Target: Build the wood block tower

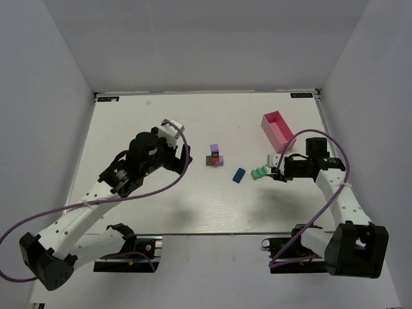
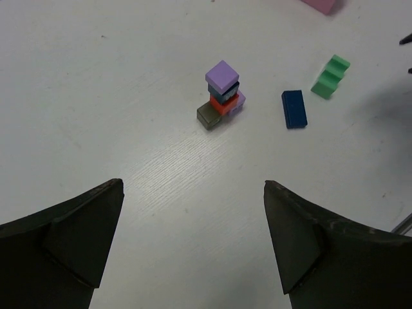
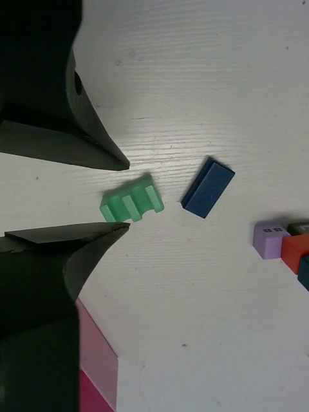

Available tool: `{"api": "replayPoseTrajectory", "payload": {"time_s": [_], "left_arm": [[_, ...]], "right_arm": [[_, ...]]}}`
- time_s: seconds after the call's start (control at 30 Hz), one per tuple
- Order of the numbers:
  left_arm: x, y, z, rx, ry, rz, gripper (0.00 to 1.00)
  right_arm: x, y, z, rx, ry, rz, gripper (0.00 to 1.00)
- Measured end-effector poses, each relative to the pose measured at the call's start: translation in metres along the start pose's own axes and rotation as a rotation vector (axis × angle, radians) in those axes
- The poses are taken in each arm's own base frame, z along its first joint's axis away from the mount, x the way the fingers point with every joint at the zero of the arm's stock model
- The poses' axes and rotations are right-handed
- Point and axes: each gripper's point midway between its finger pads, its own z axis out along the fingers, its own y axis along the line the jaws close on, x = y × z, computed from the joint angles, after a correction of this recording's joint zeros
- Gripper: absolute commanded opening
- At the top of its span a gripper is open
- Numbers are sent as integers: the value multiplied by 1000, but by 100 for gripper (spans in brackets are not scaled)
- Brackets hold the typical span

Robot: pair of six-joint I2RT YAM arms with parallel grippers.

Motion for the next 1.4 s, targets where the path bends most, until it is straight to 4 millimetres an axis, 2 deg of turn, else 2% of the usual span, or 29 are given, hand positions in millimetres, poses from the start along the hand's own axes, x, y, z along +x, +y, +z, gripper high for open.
{"api": "replayPoseTrajectory", "payload": {"time_s": [0.1, 0.2, 0.3, 0.4, 0.6, 0.8, 1.03, 1.17, 1.4], "left_arm": [[19, 0, -5, -11, -17, -70, 98], [39, 0, -6, -23, 8, -115, 98], [38, 0, -5, -33, 1, -138, 97], [31, 1, -8, -35, -31, -155, 94], [23, 0, -18, -32, -82, -171, 94], [25, -3, -17, -15, -80, -175, 94], [25, -5, -17, -2, -79, -177, 94], [25, -6, -17, 6, -78, -176, 94], [25, -7, -17, 9, -78, -176, 95]], "right_arm": [[4, 2, 3, -47, 0, 17, 46], [4, -11, 5, -72, -4, 26, 59], [6, -23, 9, -83, -8, 20, 65], [13, -21, 16, -111, 8, 23, 69], [32, -15, 36, -216, 78, 15, 69], [51, -14, 50, -249, 167, -9, 67], [74, -5, 63, -318, 247, -1, 64], [85, 0, 65, -345, 290, -2, 63], [91, -7, 69, -326, 335, -26, 61]]}}
